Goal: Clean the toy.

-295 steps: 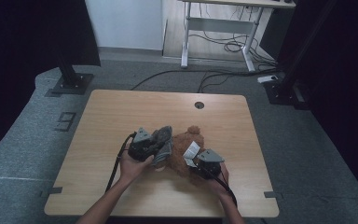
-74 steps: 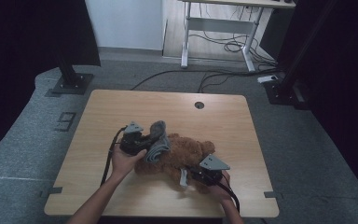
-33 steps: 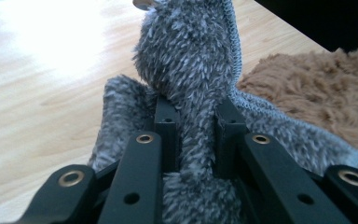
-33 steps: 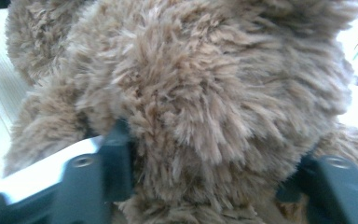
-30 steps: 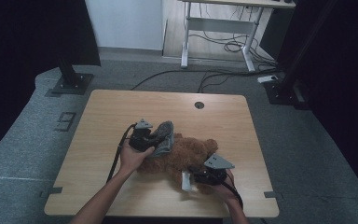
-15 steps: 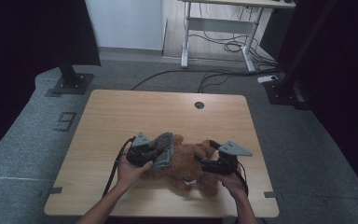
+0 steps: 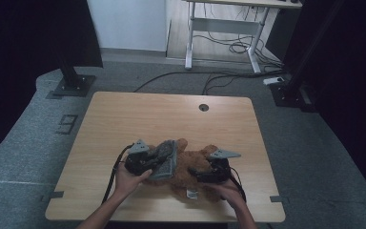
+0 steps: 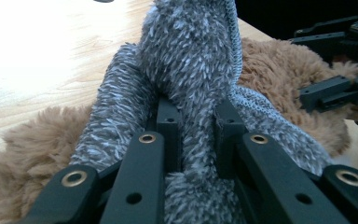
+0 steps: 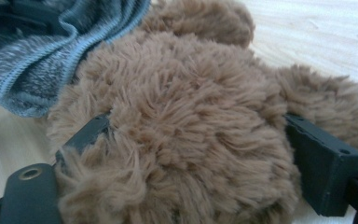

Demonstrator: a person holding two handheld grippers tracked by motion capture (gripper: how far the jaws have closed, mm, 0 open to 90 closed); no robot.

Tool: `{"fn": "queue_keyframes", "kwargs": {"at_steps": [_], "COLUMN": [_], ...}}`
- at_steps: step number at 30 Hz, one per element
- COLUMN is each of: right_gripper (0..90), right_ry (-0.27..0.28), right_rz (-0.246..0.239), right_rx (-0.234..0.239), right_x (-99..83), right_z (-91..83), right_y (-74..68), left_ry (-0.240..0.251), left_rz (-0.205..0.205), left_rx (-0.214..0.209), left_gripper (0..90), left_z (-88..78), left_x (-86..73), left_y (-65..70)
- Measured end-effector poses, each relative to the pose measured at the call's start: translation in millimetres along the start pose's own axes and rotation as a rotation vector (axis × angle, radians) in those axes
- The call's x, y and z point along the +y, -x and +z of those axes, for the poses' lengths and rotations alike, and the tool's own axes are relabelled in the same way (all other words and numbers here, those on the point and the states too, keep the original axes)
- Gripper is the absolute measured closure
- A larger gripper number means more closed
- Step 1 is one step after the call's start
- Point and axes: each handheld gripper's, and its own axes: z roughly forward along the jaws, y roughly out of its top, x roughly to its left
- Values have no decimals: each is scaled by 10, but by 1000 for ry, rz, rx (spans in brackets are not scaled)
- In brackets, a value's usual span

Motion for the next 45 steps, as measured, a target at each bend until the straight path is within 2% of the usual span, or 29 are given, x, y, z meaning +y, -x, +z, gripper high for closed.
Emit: {"fn": "queue_keyframes", "kwargs": {"at_steps": [5,10,13,16,20,23,25,32,36,38,42,44,45], "right_gripper": [224,331,447,508,551,565,572,584,585,584,579,579,578], "right_ry": [-11,-14,12,49,81,99,117,174,187,198,229,251,257], "right_rz": [-19,-31,-45,-79,-125,-134,-131,-136,-145,-162,-189,-213,-223], "right_rx": [-21,-27,-30,-41,-89,-128,-155,-241,-237,-232,-231,-233,-238], "right_x": [-59,-84,-95,-99,-45,23,64,127,116,95,20,-36,-57], "right_z": [-1,13,33,54,132,202,253,364,356,344,313,295,290], "right_y": [-71,-89,-96,-122,-140,-103,-42,79,67,36,-37,-86,-106], "left_ry": [20,52,49,61,72,81,90,84,62,38,-8,-58,-68], "left_rz": [-11,-33,-82,-90,-83,-88,-110,-126,-82,-35,15,60,84], "left_rx": [-5,48,40,47,91,118,117,133,101,74,30,40,58], "left_gripper": [760,757,753,747,748,750,750,751,752,751,750,750,750], "left_z": [-111,-286,-353,-388,-309,-192,-125,10,84,228,538,743,794], "left_x": [-7,-30,-115,-191,-172,-119,-83,123,363,506,666,707,711], "left_y": [-2,-115,-211,-223,-254,-341,-404,-490,-351,-163,142,324,375]}}
